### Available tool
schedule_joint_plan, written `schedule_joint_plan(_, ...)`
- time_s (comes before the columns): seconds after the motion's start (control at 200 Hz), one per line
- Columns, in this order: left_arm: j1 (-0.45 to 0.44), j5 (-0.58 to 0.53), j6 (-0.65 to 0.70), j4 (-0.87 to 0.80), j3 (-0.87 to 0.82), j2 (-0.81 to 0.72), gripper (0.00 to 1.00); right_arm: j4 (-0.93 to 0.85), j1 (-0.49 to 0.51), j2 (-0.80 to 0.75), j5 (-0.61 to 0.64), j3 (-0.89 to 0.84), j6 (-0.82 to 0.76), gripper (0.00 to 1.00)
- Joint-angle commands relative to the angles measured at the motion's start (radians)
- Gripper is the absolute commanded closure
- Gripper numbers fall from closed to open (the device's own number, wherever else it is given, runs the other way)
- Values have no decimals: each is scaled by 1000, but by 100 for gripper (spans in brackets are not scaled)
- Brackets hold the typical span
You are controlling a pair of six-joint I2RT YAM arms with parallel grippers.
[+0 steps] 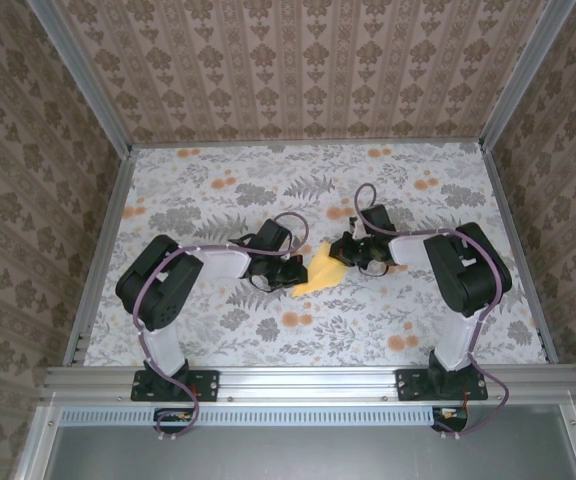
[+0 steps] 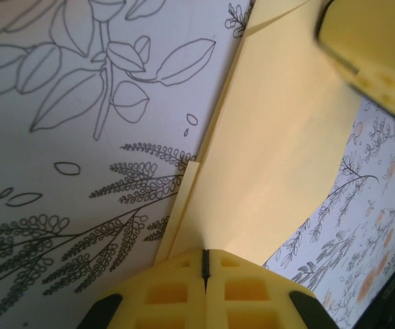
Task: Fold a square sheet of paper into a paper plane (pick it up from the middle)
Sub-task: Fourth fold the wing at the center of the table.
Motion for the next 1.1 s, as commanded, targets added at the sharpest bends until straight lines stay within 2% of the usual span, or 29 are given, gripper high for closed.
schedule_joint_plan(0.0, -7, -59, -5, -130, -46, 29, 100, 11, -61, 27, 62, -20, -33, 94)
schedule_joint_plan(0.275, -7, -54, -15, -110, -62, 30, 100, 38, -115, 9, 87, -33, -37, 94)
schedule_joint_plan(0.46, -8, -45, -11, -102, -53, 33, 100, 26, -116, -84, 81, -40, -47, 93)
schedule_joint_plan(0.73, -12, -43, -10, -99, -50, 35, 100, 30, -32, -148, 30, -83, -26, 93)
schedule_joint_plan(0.89, -12, -40, -10, -96, -50, 38, 100, 24, 40, -103, 6, -62, -18, 93)
schedule_joint_plan(1.095, -12, -39, -11, -93, -53, 37, 100, 0, 29, -26, 24, -34, -21, 94)
